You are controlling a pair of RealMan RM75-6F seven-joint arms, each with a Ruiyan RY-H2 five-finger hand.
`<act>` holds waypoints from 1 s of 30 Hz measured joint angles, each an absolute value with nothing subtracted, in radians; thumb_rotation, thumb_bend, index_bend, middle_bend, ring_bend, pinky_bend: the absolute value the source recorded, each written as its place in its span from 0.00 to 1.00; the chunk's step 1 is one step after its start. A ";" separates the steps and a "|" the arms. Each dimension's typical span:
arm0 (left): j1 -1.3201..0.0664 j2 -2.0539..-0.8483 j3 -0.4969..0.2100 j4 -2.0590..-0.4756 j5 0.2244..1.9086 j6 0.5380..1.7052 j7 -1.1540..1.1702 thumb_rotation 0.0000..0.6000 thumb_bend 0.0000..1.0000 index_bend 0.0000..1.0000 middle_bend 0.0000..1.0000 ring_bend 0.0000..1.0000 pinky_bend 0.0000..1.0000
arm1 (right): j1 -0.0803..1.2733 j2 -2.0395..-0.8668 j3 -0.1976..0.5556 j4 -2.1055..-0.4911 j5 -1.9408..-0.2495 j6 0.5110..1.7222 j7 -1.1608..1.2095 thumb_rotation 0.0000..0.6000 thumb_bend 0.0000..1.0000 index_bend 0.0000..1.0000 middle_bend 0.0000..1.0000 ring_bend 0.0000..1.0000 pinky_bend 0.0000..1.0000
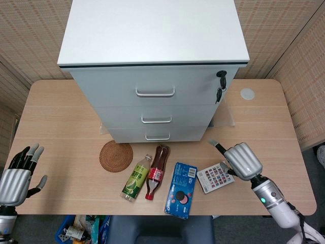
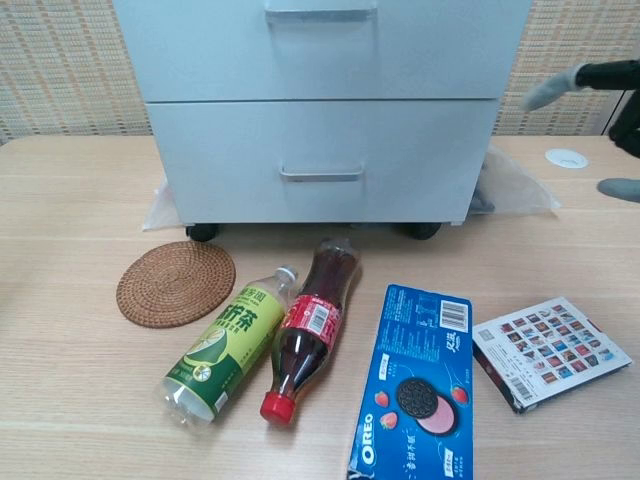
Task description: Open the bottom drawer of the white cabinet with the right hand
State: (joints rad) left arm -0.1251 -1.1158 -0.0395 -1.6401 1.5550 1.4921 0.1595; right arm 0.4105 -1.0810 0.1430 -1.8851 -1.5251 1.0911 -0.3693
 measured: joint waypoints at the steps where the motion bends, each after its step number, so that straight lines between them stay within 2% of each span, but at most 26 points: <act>1: -0.125 -1.116 -0.039 -1.640 1.555 1.492 0.159 1.00 0.34 0.02 0.00 0.03 0.13 | 0.430 -1.095 0.150 -1.887 -1.507 1.073 -0.388 1.00 0.32 0.15 0.84 0.88 0.79; 4: -0.124 -1.116 -0.038 -1.636 1.554 1.492 0.154 1.00 0.34 0.02 0.00 0.03 0.13 | 0.466 -1.131 0.165 -1.886 -1.473 1.051 -0.431 1.00 0.34 0.15 0.85 0.89 0.82; 16: -0.129 -1.115 -0.036 -1.635 1.564 1.491 0.149 1.00 0.34 0.02 0.00 0.03 0.13 | 0.593 -1.269 0.195 -1.833 -1.310 0.960 -0.575 1.00 0.35 0.15 0.87 0.90 0.82; 30: -0.131 -1.114 -0.032 -1.632 1.569 1.492 0.146 1.00 0.34 0.02 0.00 0.03 0.13 | 0.721 -1.385 0.194 -1.757 -1.131 0.904 -0.695 1.00 0.35 0.12 0.86 0.90 0.82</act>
